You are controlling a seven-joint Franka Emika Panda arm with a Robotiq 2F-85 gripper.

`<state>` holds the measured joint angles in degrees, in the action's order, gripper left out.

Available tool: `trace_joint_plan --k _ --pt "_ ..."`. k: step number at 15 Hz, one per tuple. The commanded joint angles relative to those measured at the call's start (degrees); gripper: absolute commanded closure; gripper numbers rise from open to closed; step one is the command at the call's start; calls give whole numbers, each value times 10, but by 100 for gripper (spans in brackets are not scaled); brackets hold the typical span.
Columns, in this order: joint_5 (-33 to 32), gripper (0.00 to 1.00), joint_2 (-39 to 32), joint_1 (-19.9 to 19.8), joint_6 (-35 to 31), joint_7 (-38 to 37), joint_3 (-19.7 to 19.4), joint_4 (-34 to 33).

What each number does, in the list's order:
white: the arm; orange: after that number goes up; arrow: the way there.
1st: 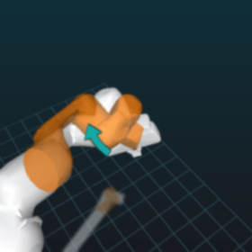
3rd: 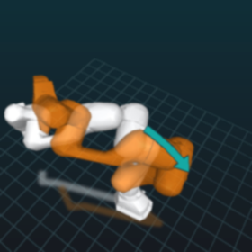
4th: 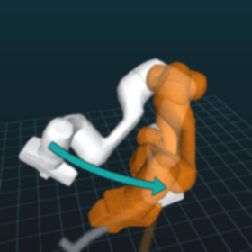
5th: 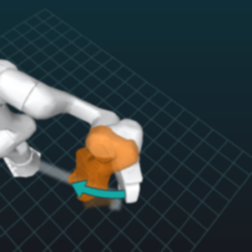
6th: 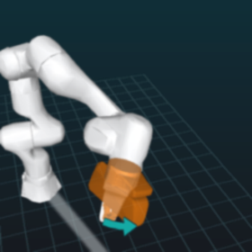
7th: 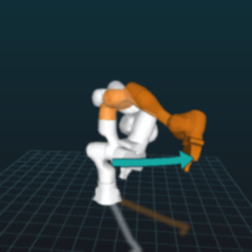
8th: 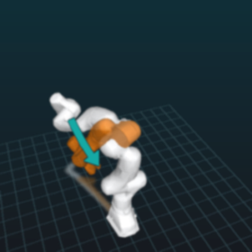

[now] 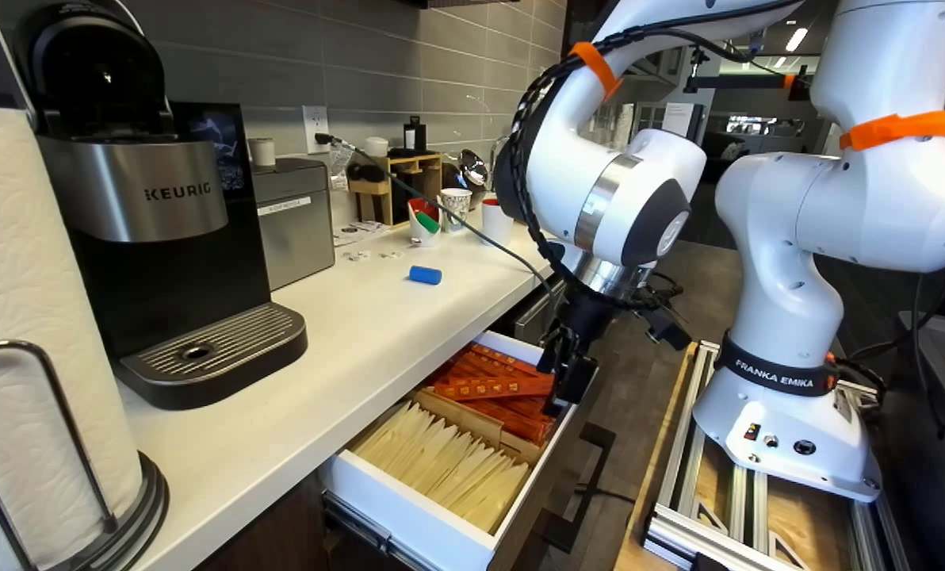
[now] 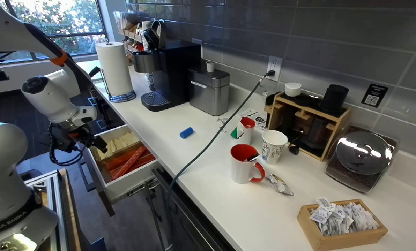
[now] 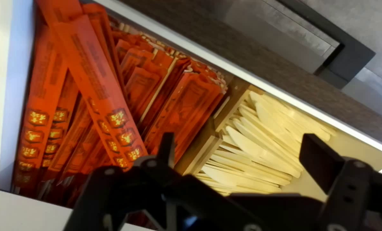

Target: Put the orange item in the drawer and close the drawer

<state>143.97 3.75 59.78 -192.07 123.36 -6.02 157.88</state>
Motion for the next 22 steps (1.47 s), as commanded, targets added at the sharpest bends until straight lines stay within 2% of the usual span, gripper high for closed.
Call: trace_joint_plan --k 1,2,3,6,8,12,13,14,16,17,20,21,22 --pt "0 0 11 51 -23 -67 -49 -1" --pt "0 0 41 36 -68 -40 -44 -2" --pt "-1 0 5 31 -21 -41 -33 -4" --pt "-2 0 26 31 -58 -41 -40 -7" --pt "-2 0 13 55 -61 -91 -70 -7" --pt "-2 0 -64 195 -44 -209 -210 -3" --pt "-2 0 -83 217 -36 -232 -230 -2" --pt "-2 0 -92 199 -32 -251 -212 -2" --pt "-2 0 -83 66 -36 -261 -80 -1" --pt "-2 0 -92 31 -24 -265 -42 -1" --pt "-2 0 -117 -97 -6 -285 103 -2" --pt "-2 0 -102 -118 -20 -286 124 -3" --pt "-2 0 -98 -70 -29 -274 74 -4"
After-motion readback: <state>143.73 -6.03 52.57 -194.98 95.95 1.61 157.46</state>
